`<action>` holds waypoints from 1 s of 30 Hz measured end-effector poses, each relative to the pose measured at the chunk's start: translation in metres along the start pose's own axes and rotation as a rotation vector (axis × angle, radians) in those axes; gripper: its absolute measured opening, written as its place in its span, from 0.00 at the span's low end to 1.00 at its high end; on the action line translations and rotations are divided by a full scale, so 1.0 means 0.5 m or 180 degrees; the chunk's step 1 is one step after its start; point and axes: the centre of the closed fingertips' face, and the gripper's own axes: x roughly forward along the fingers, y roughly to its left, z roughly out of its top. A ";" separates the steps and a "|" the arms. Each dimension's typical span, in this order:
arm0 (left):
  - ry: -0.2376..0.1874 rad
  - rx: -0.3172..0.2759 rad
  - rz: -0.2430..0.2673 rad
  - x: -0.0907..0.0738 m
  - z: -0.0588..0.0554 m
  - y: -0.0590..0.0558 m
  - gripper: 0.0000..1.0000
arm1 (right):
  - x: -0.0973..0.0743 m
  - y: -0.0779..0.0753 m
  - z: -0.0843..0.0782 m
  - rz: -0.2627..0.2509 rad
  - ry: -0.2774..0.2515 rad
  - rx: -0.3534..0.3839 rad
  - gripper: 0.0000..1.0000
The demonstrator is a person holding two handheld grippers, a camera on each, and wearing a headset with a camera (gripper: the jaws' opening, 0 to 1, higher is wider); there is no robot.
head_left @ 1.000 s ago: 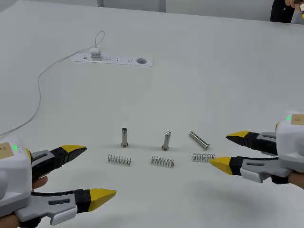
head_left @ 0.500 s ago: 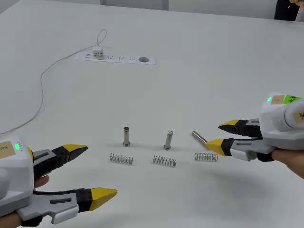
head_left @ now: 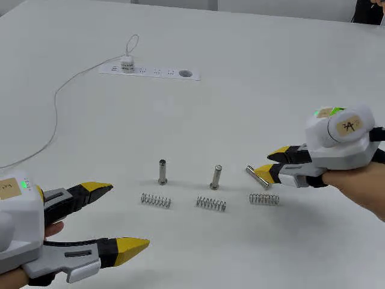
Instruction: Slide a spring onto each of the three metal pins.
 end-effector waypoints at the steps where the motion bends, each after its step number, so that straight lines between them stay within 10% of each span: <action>1: 0.0003 0.0000 -0.0001 0.000 0.000 0.000 0.71 | 0.006 -0.001 -0.001 -0.0002 0.0017 0.0005 0.27; 30: 0.0036 -0.0040 -0.0019 0.006 -0.012 0.008 0.70 | 0.078 -0.006 -0.036 -0.0048 0.0392 0.0320 0.14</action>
